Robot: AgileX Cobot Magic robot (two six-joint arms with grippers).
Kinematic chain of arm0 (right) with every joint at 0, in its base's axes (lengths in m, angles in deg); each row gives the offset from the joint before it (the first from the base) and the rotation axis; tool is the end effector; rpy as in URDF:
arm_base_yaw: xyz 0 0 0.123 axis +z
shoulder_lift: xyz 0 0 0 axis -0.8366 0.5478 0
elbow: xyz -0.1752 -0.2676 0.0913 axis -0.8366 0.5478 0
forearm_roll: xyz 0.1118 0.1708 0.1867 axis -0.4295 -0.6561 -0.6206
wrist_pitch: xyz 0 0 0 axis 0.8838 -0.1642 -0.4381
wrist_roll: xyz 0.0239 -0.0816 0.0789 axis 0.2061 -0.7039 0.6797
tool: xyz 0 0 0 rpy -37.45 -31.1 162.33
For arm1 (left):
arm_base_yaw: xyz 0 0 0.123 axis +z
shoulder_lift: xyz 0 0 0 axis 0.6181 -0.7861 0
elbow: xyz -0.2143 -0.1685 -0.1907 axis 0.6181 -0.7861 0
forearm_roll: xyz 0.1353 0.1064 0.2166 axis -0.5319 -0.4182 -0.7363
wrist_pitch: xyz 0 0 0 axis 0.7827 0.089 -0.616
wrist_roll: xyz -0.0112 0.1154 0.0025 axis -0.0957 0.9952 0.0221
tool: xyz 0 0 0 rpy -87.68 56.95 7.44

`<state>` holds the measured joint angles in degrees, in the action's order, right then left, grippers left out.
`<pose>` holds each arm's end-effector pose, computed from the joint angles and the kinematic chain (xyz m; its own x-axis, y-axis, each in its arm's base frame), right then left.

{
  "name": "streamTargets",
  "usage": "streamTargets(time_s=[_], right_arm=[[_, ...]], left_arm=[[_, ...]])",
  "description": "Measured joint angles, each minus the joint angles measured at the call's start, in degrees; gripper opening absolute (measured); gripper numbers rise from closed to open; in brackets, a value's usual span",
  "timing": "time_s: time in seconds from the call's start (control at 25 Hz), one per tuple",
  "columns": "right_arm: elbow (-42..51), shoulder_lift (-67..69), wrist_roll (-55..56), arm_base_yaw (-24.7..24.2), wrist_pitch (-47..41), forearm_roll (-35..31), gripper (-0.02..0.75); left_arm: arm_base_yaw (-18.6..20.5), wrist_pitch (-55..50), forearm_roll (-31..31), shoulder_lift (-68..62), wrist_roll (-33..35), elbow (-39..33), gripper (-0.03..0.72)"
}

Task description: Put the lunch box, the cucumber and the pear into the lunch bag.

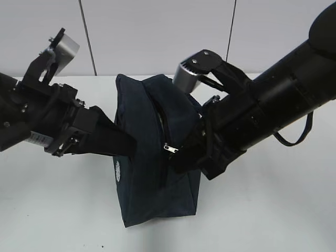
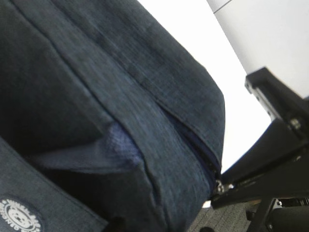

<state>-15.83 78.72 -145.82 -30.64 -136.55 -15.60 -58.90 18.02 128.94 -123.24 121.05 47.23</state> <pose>0.2678 0.2061 0.2746 -0.4359 -0.6198 -0.6525 -0.8950 0.3747 0.2420 0.2421 -0.1760 0.2701 -0.8025 0.2717 -0.5312 0.5801 0.5635 -0.5882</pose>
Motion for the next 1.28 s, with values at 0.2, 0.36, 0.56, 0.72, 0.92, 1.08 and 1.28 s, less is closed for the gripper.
streamTargets(time_s=[0.2, 0.36, 0.56, 0.72, 0.92, 1.08, 1.28], right_arm=[[-2.5, 0.0, 0.0, 0.0, -0.7, 0.0, 0.006], [-2.9, -0.1, 0.2, 0.0, -1.3, 0.1, 0.006], [-2.9, 0.1, 0.8, 0.0, -3.1, 0.8, 0.006], [-2.9, 0.6, 1.0, 0.0, -3.9, 0.8, 0.006], [-3.0, 0.8, 1.1, 0.0, -4.2, 0.8, 0.006], [-3.1, 0.8, 1.4, 0.0, -4.5, 0.8, 0.006], [-6.2, 1.2, 1.7, 0.0, -5.6, 0.4, 0.006]], left_arm=[[-1.4, -0.3, 0.0, 0.0, 0.0, 0.0, 0.329], [-4.4, 0.2, 0.0, -1.6, 0.0, 0.0, 0.356], [-7.5, 3.5, 0.0, -4.8, 0.0, 0.0, 0.349], [-7.8, 4.0, -0.3, -7.6, 0.0, 0.0, 0.184], [-8.0, 4.2, -2.6, -8.3, 0.0, 0.3, 0.008], [-8.0, 4.3, -6.3, -8.3, 0.0, 0.4, -0.001], [-8.1, 4.5, -13.3, -8.2, -3.3, 0.6, -0.004]])
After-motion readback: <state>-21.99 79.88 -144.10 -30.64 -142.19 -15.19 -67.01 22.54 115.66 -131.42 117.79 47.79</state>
